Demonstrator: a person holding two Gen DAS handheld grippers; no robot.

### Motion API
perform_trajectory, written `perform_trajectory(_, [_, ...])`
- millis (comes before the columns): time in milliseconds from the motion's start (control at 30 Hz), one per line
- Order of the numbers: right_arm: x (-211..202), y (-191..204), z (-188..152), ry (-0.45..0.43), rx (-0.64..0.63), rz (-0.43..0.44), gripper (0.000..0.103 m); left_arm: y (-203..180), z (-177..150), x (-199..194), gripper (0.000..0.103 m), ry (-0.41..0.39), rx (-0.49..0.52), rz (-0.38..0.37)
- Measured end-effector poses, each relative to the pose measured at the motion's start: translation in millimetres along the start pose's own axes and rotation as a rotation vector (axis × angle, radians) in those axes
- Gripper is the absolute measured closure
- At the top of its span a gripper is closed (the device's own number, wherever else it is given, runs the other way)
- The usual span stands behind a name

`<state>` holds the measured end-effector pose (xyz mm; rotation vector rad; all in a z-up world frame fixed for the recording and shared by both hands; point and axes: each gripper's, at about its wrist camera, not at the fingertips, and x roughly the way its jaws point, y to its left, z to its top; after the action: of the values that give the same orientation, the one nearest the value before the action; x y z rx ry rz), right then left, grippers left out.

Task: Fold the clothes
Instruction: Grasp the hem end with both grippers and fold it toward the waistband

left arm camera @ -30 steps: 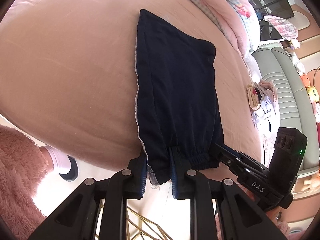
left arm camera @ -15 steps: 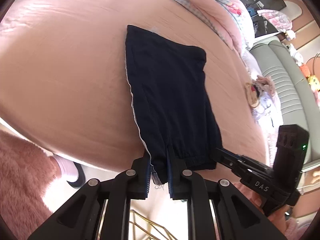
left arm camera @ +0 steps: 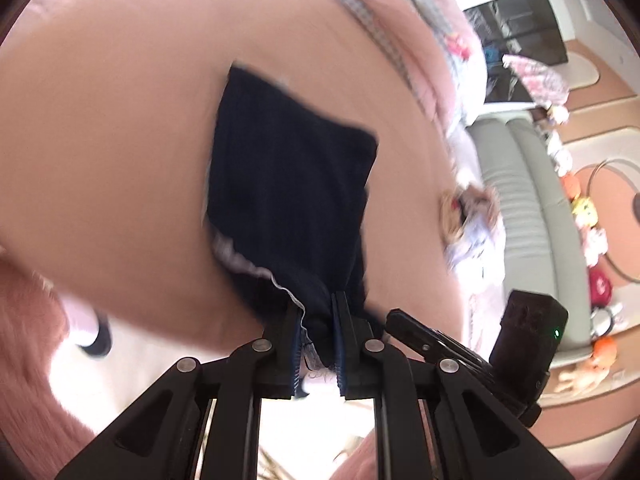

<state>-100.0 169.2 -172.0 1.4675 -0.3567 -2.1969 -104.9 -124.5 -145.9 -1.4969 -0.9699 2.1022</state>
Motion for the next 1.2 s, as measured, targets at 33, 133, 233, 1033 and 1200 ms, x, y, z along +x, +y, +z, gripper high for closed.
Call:
perform_trajectory(33, [-6,2,11,-0.029,-0.008,-0.009,0.088,-2,12,2,0.092,-0.009,-0.011,-0.025])
perform_trajectory(133, [-22,5,44,-0.109,-0.004,-0.019,0.088,-5,52,10,0.093,-0.040,-0.034,-0.055])
perform_trajectory(233, [-27,9,73,-0.170,-0.020,-0.079,0.087,-6,77,20,0.093,-0.030,-0.006,-0.007])
perform_trajectory(1033, [62,35,-22,0.177,-0.287,-0.171,0.065,34,-24,13,0.091,0.157,-0.020,0.216])
perform_trajectory(1200, [50,18,-13,0.146,-0.168,-0.114,0.065,45,-34,4,0.087,0.126,-0.069,0.211])
